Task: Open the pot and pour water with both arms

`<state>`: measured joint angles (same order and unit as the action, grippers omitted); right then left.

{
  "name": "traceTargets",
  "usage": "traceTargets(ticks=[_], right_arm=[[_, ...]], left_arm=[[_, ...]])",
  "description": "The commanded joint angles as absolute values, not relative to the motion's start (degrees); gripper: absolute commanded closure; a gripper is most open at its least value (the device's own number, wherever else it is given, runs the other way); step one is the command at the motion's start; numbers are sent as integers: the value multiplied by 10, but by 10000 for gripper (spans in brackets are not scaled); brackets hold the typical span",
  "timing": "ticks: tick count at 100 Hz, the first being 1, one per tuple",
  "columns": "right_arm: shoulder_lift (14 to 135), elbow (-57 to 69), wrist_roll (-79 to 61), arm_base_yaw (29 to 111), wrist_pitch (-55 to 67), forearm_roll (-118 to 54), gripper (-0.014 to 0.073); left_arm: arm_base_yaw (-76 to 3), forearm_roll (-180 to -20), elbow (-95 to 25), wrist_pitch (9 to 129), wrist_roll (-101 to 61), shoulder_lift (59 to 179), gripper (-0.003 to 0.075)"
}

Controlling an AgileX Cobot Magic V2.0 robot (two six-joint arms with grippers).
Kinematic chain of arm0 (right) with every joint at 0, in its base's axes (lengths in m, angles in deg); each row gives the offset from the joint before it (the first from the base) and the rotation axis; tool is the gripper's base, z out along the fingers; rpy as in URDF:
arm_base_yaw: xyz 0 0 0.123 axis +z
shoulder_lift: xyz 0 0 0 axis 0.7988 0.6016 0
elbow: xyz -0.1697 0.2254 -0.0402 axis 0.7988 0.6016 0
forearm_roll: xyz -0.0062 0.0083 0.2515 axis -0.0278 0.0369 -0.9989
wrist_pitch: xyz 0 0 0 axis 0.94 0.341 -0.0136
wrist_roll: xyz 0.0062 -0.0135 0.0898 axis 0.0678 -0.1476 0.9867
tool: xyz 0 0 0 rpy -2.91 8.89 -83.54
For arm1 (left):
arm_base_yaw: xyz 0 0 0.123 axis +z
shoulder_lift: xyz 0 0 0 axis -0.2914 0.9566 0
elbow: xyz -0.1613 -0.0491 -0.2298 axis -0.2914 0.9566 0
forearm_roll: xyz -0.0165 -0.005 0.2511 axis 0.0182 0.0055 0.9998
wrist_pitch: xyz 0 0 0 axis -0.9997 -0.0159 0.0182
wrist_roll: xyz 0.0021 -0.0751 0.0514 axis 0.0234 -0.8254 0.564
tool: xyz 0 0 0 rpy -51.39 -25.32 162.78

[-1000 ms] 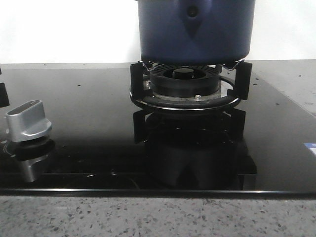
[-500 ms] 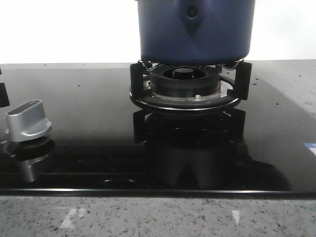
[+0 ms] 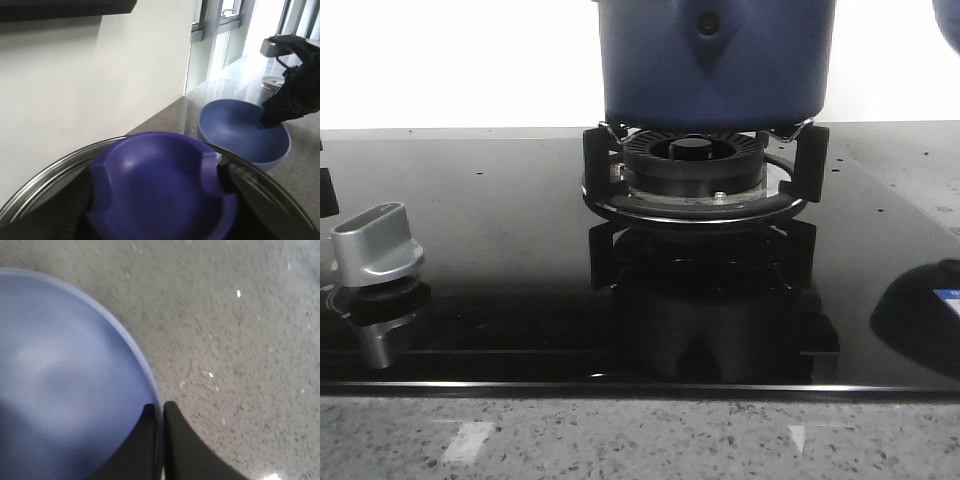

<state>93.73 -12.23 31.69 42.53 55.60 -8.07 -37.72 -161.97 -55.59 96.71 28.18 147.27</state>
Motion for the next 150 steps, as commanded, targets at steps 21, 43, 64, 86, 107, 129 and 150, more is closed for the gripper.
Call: traceTargets(ticks=[21,43,64,86,107,129,150], right_arm=[[894,-46,313,399,515,-73,668],[894,-36,313,399,536,-65,668],[895,-35,313,399,553,-65,664],[895,-35,313,399,553,-74,495],[893,-35,313,400,542,-77,396],[853,-35,313,400,508,-61,387],[795,-35,306,408,488,-73,406]], left_arm=[[-402,-1673,-573,960,283,1451,406],[-402,-1684,-573,961,283,1451,406],[-402,-1697,-573,961,283,1451,406],[-402,-1697,-573,968,283,1451,406],[-402,-1697,-573,972,283,1451,406],[-402,-1697,-573,973,283,1451,406],[-408,-1701,-573,972,295,1461,406]])
